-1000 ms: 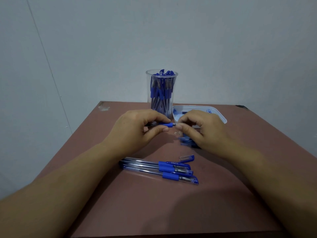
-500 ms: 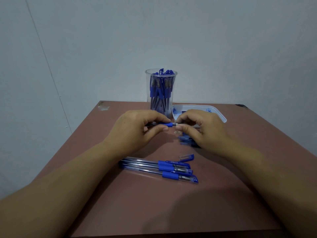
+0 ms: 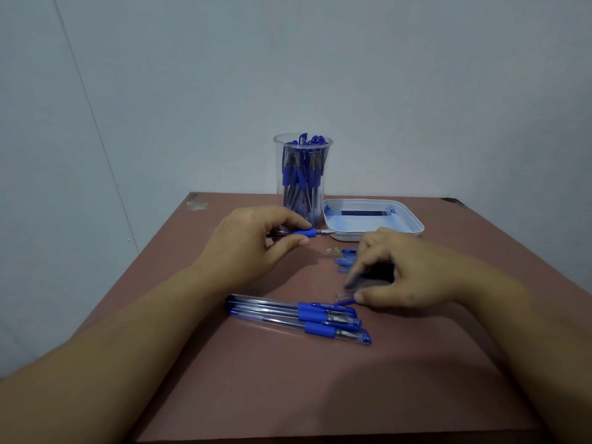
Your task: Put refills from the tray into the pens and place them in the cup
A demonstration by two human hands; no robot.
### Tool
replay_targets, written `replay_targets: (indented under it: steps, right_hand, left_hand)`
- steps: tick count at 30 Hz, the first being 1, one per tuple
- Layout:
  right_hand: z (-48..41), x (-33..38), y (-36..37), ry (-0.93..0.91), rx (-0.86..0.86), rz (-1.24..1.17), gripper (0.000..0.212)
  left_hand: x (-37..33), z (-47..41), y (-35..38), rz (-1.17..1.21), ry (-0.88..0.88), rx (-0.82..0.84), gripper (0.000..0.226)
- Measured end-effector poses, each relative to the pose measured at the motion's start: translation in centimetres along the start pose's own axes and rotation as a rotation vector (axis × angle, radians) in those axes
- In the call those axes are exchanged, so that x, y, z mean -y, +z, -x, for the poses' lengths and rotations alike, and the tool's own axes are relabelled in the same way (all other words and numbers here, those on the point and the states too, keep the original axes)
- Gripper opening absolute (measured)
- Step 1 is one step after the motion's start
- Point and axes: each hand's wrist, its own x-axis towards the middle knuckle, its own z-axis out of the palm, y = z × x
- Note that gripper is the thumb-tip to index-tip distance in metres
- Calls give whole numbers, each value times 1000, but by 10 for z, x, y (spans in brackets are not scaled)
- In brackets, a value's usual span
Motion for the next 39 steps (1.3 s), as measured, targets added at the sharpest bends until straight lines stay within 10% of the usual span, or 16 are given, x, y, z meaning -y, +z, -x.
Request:
replay_targets:
  steps: [12,32,39]
  right_hand:
    - [-10,-8,0,39,-410,-61,10]
    - [-16,9,22,-60,-517,-286,25]
    - [-30,14,24,49,-539,-724,9]
  left_hand:
    - [-2,0,0,-14,4,-8,20]
    - [-10,4,4,-11,95,-21,24]
    - [-30,0,14,87,-31,-79,28]
